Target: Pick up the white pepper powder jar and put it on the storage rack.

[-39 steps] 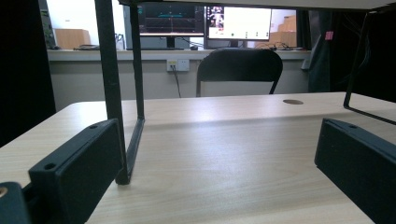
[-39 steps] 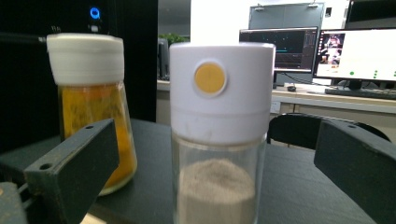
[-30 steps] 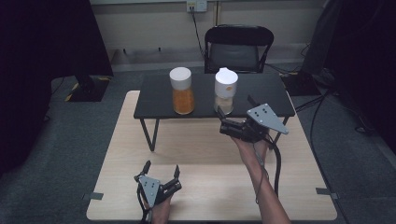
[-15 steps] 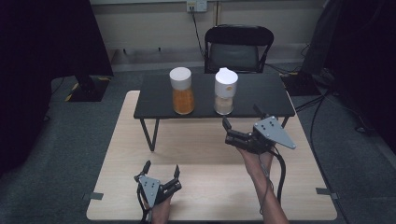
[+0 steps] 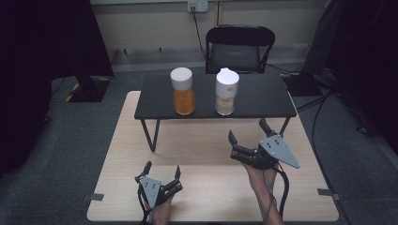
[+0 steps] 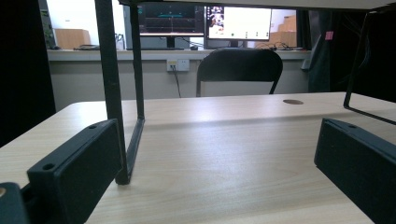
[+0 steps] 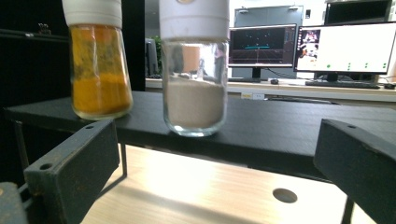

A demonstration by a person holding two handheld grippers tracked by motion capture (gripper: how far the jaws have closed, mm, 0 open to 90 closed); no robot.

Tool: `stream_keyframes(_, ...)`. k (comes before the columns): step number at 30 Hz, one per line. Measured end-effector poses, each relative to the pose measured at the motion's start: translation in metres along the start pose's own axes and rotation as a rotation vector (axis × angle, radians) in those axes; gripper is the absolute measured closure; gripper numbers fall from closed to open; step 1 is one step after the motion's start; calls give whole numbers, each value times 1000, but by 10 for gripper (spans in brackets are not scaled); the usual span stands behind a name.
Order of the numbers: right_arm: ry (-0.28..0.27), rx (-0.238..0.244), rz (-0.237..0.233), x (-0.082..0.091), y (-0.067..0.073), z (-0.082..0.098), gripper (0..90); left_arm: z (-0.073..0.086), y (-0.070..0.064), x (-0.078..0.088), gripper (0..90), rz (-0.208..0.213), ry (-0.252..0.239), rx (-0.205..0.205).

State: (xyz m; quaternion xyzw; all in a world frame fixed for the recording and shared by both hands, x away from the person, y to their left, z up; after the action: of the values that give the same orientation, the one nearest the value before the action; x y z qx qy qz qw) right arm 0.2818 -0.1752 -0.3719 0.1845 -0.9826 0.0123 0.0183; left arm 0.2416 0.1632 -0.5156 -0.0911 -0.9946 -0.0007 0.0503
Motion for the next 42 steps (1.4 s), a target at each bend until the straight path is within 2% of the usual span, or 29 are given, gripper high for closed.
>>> stream_keyframes(18,-23,-6,49,27,-4,34,0,0,0,0,5,-3,0,0)
stream_keyframes(21,-41,-8,64,31,-2,41,0,0,0,0,5,-3,0,0)
stream_keyframes(33,-17,2,75,38,4,66,0,0,0,0,4,-3,0,0)
stream_keyframes(42,-4,34,82,41,12,78,0,0,0,0,4,-3,0,0)
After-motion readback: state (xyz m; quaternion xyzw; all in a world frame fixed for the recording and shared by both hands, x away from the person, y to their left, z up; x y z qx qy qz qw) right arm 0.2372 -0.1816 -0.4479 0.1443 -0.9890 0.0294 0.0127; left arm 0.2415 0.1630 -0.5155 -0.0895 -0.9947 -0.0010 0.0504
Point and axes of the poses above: each handheld gripper's, and its own axes: x roughly backward along the jaws, z roughly out of its underside, y roughly to its left, the point moved 9 cm from there along -x, roughly forward along the jaws, and after that the axes turned 7 degrees about y, right-handed, at the moved point
